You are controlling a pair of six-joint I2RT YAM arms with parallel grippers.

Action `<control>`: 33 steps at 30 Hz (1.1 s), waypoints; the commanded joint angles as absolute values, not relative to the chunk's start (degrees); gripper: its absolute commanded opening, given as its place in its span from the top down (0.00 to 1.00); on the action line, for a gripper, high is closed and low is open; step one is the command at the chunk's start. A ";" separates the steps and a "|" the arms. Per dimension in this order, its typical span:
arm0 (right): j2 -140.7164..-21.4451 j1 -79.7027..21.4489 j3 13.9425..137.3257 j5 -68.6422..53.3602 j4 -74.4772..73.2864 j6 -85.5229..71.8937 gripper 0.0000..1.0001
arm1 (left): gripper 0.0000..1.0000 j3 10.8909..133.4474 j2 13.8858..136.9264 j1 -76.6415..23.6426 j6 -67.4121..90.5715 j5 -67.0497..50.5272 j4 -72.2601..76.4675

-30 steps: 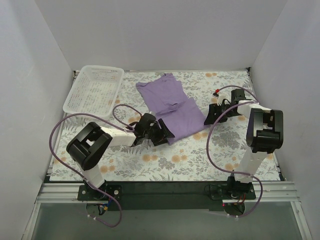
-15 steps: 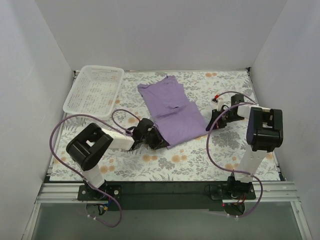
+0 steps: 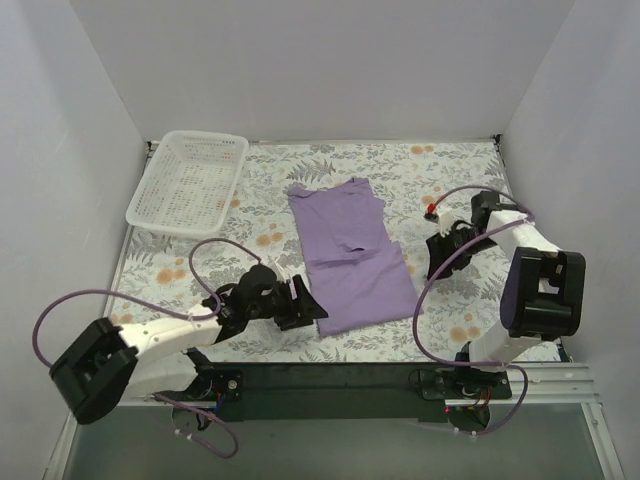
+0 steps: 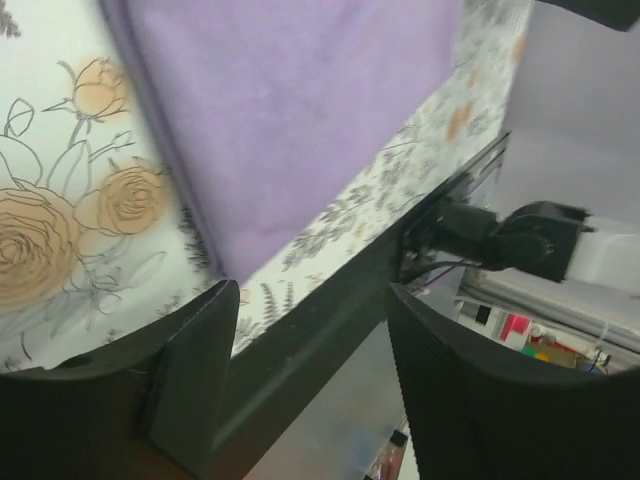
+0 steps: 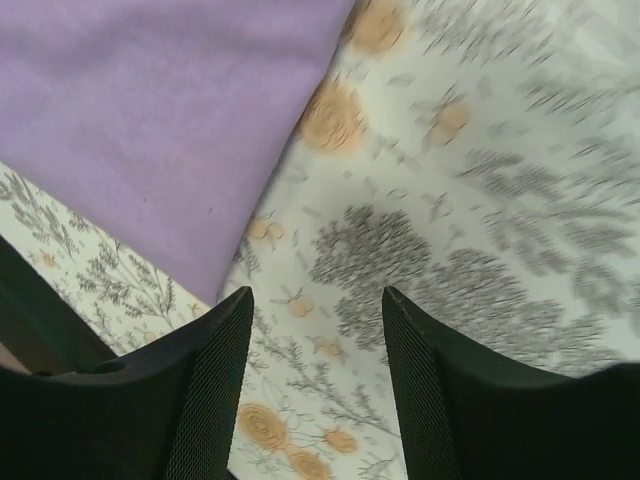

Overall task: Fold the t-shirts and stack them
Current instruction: Fold the tshirt

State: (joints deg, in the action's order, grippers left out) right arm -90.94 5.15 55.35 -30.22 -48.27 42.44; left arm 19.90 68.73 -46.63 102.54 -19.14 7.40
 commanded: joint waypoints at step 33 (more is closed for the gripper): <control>-138.52 -4.92 109.34 -33.32 -28.21 -4.49 0.53 | 0.12 23.73 36.12 -45.88 96.06 2.99 -15.47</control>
